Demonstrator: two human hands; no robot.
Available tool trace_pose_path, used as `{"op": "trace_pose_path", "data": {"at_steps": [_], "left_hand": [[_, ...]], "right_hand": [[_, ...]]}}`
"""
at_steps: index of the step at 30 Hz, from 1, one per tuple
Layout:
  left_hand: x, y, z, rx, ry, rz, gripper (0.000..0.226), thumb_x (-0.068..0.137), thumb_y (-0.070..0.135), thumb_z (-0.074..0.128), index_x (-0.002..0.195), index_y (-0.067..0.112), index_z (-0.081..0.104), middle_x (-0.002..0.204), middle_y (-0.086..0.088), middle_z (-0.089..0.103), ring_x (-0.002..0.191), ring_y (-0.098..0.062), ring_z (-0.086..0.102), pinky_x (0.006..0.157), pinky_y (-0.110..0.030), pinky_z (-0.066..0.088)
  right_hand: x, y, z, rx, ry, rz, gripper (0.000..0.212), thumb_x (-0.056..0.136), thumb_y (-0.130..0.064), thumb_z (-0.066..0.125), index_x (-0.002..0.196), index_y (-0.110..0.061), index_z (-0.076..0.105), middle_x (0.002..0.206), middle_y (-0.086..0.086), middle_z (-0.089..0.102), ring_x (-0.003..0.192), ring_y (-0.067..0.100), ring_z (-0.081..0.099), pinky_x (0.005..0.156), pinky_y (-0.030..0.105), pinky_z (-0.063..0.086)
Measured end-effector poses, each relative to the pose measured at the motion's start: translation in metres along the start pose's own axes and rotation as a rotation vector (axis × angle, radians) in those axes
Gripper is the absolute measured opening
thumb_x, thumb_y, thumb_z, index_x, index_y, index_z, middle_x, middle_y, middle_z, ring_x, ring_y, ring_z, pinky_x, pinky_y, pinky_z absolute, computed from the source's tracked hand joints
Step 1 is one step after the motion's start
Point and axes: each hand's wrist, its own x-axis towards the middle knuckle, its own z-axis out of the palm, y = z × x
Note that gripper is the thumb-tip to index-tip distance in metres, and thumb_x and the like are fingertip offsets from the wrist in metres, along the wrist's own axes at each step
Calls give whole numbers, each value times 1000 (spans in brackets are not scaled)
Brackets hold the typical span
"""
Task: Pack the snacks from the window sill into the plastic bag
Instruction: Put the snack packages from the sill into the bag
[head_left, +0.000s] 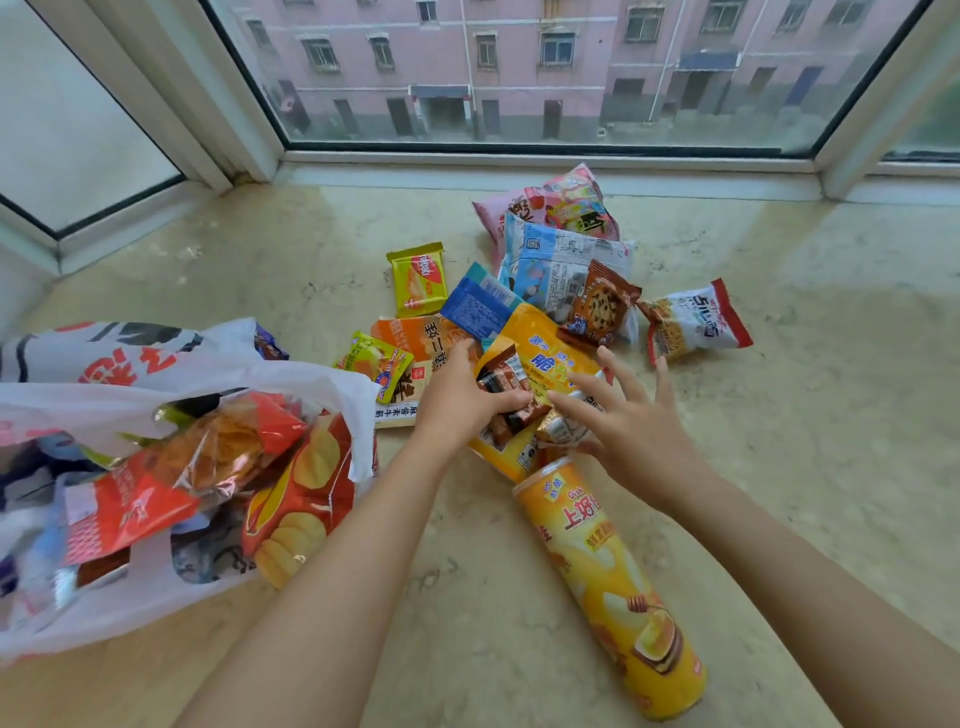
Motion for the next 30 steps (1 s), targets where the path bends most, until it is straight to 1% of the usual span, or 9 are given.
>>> {"op": "trace_pose_path", "data": {"at_steps": [3,6,9,12,15,19,23,27,30], "left_hand": [[-6,1,1,134,-41,6,74,66,45,84,125,23,46,126,2,59,110,-17,58,83,-31,49],[-13,3,5,293,-80,64,67,65,49,83,113,28,41,117,4,63,102,-19,61,80,-39,55],[-19,5,3,311,-85,103,69,65,50,82,118,33,40,118,6,63,102,-19,62,79,-41,56],[-30,5,3,302,-59,153,68,69,49,80,124,36,43,119,10,63,103,-17,62,74,-35,53],[-46,4,4,256,8,198,64,71,47,79,124,39,44,114,13,64,102,-15,61,71,-30,48],[-68,2,-1,150,114,285,62,70,42,81,122,40,46,105,14,68,94,-12,63,71,-31,51],[-93,1,-15,81,213,366,60,72,34,81,122,40,49,106,15,66,97,-8,62,72,-31,52],[-122,-4,-43,14,310,431,60,72,34,81,124,40,50,110,18,64,97,-3,59,72,-25,49],[-144,-15,-73,-44,390,463,61,70,36,82,121,42,50,108,19,65,96,-2,61,75,-27,52]], "right_hand": [[-5,4,1,25,65,-44,67,50,-23,93,111,-29,66,112,3,65,121,36,53,93,75,32],[-13,6,-2,38,140,-76,55,51,-22,92,99,-28,68,104,-3,67,110,31,60,93,68,36],[-24,8,-2,48,210,-89,43,58,-19,89,95,-27,68,98,-6,69,100,25,63,94,65,37],[-34,10,-1,24,270,-99,32,67,-15,84,92,-28,69,95,-9,70,91,21,65,96,60,36],[-42,8,-3,-6,320,-105,26,72,-14,81,92,-27,69,93,-9,70,86,22,65,94,56,37],[-51,3,-10,-20,386,-113,13,83,-16,69,93,-24,68,95,-7,70,86,24,66,90,51,40],[-53,-11,-28,-9,495,-89,11,91,-18,60,94,-22,70,99,-3,72,89,25,68,86,48,45],[-50,-35,-55,35,555,-119,10,88,-15,66,96,-17,72,104,2,72,94,28,67,81,42,48],[-46,-61,-74,81,595,-151,12,86,-11,70,97,-15,74,107,3,72,96,30,67,79,44,49]]}}
